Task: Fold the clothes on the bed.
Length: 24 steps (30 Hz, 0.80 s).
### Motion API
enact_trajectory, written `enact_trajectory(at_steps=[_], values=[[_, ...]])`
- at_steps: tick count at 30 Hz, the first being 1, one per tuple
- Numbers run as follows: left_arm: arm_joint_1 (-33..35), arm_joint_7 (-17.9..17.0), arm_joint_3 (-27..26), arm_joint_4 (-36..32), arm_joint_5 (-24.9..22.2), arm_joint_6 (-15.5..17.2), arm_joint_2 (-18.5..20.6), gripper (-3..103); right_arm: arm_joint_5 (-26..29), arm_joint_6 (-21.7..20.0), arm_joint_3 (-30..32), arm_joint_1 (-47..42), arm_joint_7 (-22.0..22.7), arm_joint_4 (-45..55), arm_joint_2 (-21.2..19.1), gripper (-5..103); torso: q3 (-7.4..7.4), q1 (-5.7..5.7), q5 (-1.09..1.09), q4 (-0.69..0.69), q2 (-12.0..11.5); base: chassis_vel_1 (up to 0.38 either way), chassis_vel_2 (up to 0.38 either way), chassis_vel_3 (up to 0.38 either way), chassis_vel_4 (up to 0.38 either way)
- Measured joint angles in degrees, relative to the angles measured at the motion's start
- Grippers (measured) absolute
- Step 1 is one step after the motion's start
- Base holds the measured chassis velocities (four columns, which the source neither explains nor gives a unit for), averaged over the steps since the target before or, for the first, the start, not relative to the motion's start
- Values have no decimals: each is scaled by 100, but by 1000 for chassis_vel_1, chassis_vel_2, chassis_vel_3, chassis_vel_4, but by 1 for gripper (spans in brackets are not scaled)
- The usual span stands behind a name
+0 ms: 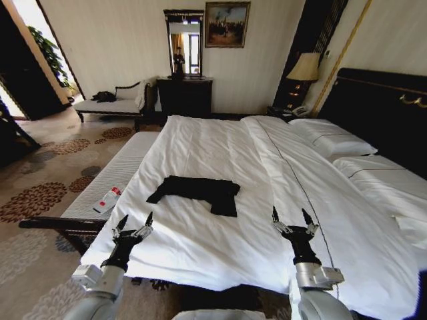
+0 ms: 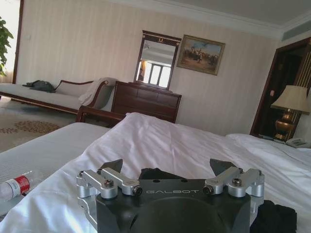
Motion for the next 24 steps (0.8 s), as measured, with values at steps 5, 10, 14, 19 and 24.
enact_trajectory(at_steps=[5,10,14,19,24], values=[[-3,0,-6,9,0,-14,10,100,-1,3,-9,4,5,-13,9,100,0,0,0,0,0,-8,127,4,-128],[-8,0,-44,14,-13,-19,35,100,-1,63,-64,32,2,-36,24,100,0,0,-1,0,0,-6,124,4,-124],[-28,-6,-67,54,-35,-20,52,100,18,138,-134,53,-12,-73,36,100,1,2,-1,0,-1,2,33,2,-43],[-82,-18,-68,114,-47,-21,55,100,18,269,-143,86,-123,-127,30,100,0,0,1,0,-1,0,0,0,0],[-117,-30,-77,166,-46,-21,55,100,-37,406,-105,153,-255,-186,14,100,0,-1,-1,0,0,0,0,0,0]])
